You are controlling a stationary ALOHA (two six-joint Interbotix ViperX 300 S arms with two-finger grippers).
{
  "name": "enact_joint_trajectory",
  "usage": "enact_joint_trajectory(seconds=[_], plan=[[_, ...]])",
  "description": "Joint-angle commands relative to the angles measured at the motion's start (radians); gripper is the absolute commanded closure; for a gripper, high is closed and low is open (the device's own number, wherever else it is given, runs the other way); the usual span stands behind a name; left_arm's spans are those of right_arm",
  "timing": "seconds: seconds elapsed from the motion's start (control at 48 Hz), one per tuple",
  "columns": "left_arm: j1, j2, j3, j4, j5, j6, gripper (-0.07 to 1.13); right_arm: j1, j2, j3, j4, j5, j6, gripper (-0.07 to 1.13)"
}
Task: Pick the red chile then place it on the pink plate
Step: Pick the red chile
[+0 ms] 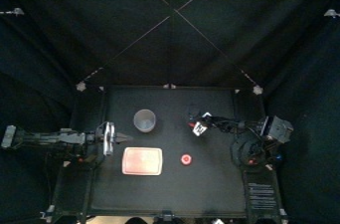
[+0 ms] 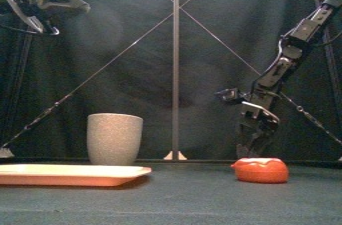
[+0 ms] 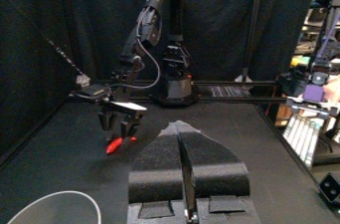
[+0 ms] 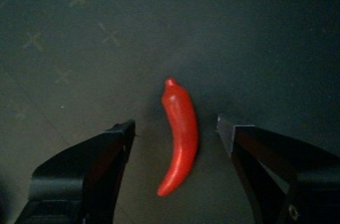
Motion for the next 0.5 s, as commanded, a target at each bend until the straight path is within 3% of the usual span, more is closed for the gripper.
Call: enact_joint_trajectory(seconds=[0.021, 0.208, 0.5], plan=[[0.005, 0.003, -0.011, 0.002, -0.005, 0.0, 1.07, -0.006, -0.009, -0.011, 0.0, 0.011, 0.002, 0.08], [0.006, 0.003, -0.008, 0.002, -0.005, 0.002, 1.07, -0.003, 0.002, -0.012, -0.003, 0.051, 0.0, 0.15], [0.014, 0.003, -0.006, 0.002, -0.005, 0.002, 1.07, 0.041, -0.002, -0.035, -0.003, 0.06, 0.0, 0.59]])
